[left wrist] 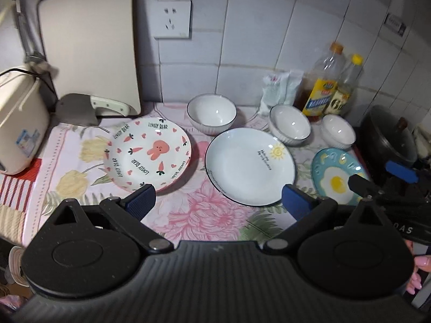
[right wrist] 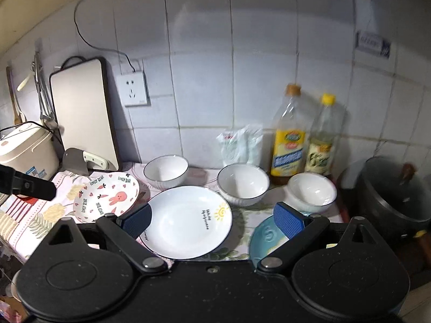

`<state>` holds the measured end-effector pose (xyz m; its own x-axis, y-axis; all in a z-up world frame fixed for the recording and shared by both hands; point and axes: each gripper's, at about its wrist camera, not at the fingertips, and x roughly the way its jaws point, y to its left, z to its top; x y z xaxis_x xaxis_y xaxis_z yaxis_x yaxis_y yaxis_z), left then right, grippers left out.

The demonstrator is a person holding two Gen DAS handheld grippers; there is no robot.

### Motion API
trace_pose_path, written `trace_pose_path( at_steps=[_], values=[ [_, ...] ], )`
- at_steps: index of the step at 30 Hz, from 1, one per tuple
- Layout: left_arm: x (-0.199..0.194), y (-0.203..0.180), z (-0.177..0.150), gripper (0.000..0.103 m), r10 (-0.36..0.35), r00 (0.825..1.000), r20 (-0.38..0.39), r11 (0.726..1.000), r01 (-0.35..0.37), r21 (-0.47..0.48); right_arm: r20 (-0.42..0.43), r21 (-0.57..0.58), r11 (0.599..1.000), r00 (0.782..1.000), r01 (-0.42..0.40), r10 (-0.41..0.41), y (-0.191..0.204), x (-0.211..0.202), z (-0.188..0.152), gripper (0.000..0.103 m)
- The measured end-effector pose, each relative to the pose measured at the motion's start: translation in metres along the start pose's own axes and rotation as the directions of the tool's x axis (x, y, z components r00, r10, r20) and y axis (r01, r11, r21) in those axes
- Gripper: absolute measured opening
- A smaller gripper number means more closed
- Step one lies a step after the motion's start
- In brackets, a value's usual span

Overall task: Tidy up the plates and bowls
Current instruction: 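Reach both tools to the white sun plate rim and close on it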

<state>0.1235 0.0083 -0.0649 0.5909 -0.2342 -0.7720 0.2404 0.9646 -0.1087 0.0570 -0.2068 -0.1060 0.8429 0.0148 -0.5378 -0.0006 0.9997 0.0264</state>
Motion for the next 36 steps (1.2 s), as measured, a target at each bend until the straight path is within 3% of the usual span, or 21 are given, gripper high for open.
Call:
trace_pose_path(
  at_steps=[9, 13, 21, 25, 29, 33, 35, 36],
  values=[
    [0.096, -0.001, 0.009, 0.1, -0.011, 0.998, -0.061, 0.999, 0.014, 0.035, -0.077, 0.037, 0.999, 0.997, -0.027, 0.03, -0.016, 0.09, -0.029, 0.099],
    [0.15, 0.009, 0.006, 0.099, -0.001, 0.995, -0.101, 1.0, -0.001, -0.023, -0.139, 0.083, 0.996, 0.99, -0.015, 0.027, -0.023, 0.127, -0.046, 0.099],
    [0.214, 0.012, -0.007, 0.096, -0.007, 0.984, -0.177, 1.0, 0.004, -0.017, -0.221, 0.226, 0.974, 0.973, -0.008, 0.059, -0.032, 0.166, -0.068, 0.098],
    [0.225, 0.011, -0.012, 0.078, 0.028, 0.982, -0.186, 1.0, -0.028, 0.001, -0.234, 0.208, 0.978, 0.969, -0.022, 0.072, -0.026, 0.178, -0.068, 0.094],
    [0.241, 0.02, -0.016, 0.06, -0.015, 0.973, -0.23, 0.998, 0.0, -0.065, -0.254, 0.194, 0.981, 0.964, -0.031, 0.081, -0.02, 0.194, -0.07, 0.089],
    [0.243, 0.022, -0.013, 0.038, -0.044, 0.98, -0.192, 0.997, 0.031, -0.067, -0.241, 0.193, 0.981, 0.969, 0.003, 0.045, -0.017, 0.203, -0.071, 0.085],
    [0.244, 0.022, -0.012, 0.026, -0.067, 0.981, -0.185, 0.995, 0.052, -0.085, -0.237, 0.172, 0.985, 0.971, 0.016, 0.026, -0.015, 0.207, -0.069, 0.072],
    [0.245, 0.021, -0.011, 0.026, -0.067, 0.981, -0.18, 0.995, 0.052, -0.087, -0.241, 0.164, 0.986, 0.97, 0.03, 0.011, -0.013, 0.21, -0.067, 0.068]
  ],
)
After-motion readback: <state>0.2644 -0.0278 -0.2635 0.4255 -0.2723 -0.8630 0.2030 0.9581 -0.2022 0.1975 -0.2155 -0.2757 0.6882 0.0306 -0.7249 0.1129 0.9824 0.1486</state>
